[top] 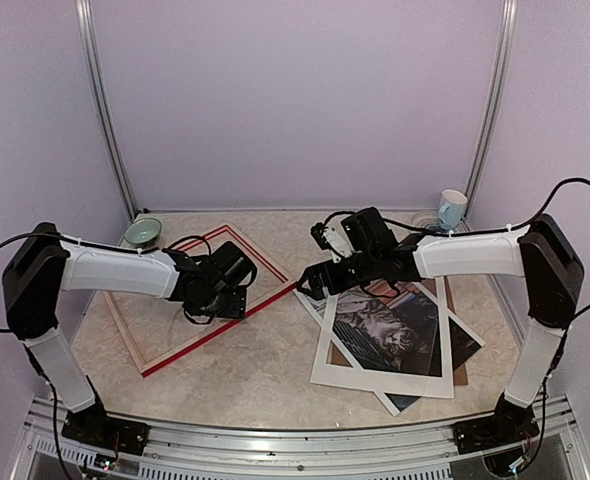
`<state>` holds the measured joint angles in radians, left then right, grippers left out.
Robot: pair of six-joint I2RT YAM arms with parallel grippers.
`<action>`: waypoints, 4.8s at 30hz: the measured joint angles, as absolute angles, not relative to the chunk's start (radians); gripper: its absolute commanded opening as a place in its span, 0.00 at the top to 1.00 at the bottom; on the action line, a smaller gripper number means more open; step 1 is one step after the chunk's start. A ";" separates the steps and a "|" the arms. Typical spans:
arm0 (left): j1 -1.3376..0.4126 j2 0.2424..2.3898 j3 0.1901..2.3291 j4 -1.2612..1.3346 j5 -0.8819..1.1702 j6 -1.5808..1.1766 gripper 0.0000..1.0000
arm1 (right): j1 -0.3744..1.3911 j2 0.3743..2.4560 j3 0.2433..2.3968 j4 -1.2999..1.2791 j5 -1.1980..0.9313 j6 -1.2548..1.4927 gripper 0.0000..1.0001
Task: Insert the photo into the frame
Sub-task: Adjust the frame body at the center of the board.
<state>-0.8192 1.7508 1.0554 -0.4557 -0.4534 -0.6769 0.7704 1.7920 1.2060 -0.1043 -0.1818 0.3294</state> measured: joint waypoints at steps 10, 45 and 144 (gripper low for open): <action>-0.791 1.600 0.983 -0.462 -0.424 -0.695 0.09 | 0.782 1.958 1.343 -0.103 -0.350 0.339 0.02; -0.779 1.422 0.656 -0.253 -0.148 -0.796 0.01 | 0.809 2.291 1.628 -0.109 -0.500 0.346 0.02; -0.971 1.745 0.876 -0.009 -0.059 -0.796 0.01 | 0.762 2.437 1.843 -0.094 -0.466 0.403 0.01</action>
